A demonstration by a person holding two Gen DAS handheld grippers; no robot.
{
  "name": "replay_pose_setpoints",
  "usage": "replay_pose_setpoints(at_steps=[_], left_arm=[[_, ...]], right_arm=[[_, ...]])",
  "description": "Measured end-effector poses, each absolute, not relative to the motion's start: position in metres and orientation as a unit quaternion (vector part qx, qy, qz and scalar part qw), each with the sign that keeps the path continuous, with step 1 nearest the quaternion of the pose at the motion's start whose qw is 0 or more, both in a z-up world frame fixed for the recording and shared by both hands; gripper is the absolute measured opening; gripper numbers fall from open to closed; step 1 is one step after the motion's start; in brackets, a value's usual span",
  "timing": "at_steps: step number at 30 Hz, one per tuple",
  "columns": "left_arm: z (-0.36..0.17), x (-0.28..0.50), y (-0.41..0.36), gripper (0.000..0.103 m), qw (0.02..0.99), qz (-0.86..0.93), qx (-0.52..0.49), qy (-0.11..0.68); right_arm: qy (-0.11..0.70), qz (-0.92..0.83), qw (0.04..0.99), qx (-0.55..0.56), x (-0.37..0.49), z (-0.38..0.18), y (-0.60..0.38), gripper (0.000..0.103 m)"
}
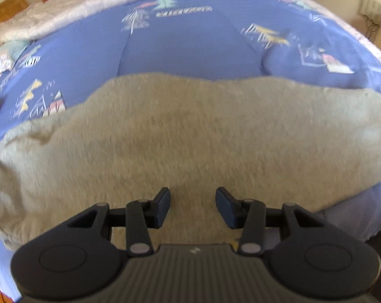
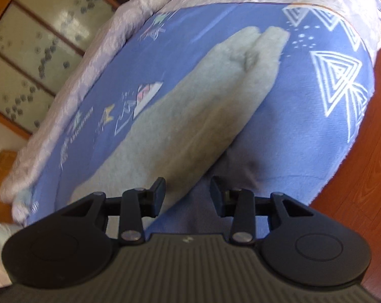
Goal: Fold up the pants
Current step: 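Smooth the sweatpants legs with both grippers, right gripper grasping the cuffs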
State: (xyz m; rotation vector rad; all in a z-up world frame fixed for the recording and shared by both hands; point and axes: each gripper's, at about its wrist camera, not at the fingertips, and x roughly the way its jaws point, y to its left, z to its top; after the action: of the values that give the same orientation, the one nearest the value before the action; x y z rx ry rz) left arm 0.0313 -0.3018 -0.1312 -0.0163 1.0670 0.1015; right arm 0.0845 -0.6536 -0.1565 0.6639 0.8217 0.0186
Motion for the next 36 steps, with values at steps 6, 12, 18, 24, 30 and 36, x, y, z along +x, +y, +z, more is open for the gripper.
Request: replay_pose_setpoints(at_steps=[6, 12, 18, 24, 30, 36], left_arm=[[-0.137, 0.029, -0.294, 0.047, 0.857, 0.057, -0.020, 0.511], [-0.137, 0.028, -0.291, 0.049, 0.858, 0.056, -0.021, 0.509], [-0.127, 0.028, -0.288, 0.044, 0.862, 0.049, -0.040, 0.503], [-0.090, 0.030, -0.301, 0.044, 0.883, -0.042, -0.070, 0.463], [-0.074, 0.047, -0.330, 0.046, 0.878, -0.096, -0.072, 0.464], [-0.075, 0.057, -0.346, 0.046, 0.871, -0.103, -0.060, 0.477]], right_arm=[[0.397, -0.003, 0.873, 0.282, 0.083, -0.147, -0.644, 0.043], [0.352, -0.036, 0.877, 0.327, 0.073, -0.138, -0.680, 0.043], [0.326, -0.042, 0.862, 0.385, 0.070, -0.147, -0.721, 0.044], [0.299, -0.056, 0.858, 0.415, 0.077, -0.157, -0.751, 0.045], [0.285, -0.055, 0.857, 0.426, 0.090, -0.166, -0.777, 0.045], [0.274, -0.038, 0.856, 0.437, 0.118, -0.168, -0.788, 0.046]])
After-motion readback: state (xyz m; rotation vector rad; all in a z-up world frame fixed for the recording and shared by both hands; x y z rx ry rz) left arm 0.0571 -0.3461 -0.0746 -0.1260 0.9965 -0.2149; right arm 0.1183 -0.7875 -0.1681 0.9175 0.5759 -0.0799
